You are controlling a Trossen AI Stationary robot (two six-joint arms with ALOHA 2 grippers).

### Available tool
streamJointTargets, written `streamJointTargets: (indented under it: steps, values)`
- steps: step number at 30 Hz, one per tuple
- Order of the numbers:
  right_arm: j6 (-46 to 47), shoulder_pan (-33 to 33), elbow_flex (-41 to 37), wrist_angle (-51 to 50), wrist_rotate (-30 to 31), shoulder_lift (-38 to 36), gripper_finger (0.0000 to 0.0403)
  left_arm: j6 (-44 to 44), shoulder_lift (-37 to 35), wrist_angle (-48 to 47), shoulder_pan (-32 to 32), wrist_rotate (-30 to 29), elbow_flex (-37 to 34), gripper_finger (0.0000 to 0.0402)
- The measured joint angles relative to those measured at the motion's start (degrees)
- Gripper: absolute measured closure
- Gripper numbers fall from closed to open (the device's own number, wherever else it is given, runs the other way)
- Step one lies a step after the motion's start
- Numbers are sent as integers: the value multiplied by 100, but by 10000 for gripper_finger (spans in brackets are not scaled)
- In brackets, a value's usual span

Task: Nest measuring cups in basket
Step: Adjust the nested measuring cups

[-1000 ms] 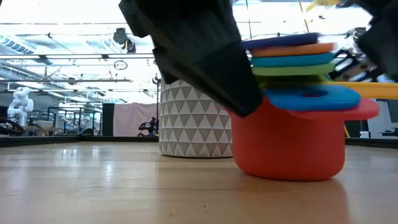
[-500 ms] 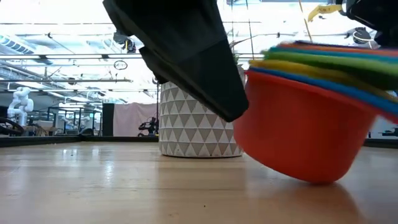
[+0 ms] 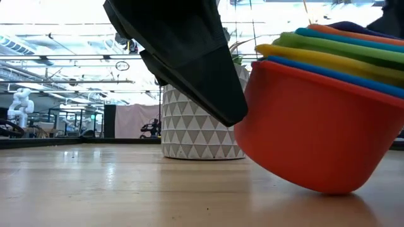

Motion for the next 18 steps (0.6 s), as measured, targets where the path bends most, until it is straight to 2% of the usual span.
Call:
streamJointTargets:
  steps: [6,18]
  values:
    - [498,-86,-2,-1043,666,-13,403,-24,0,-2,-23,-2,-1,357]
    - [637,-158,-55,-918,672,102,403,-61,0,55,-138,-2,-1,357]
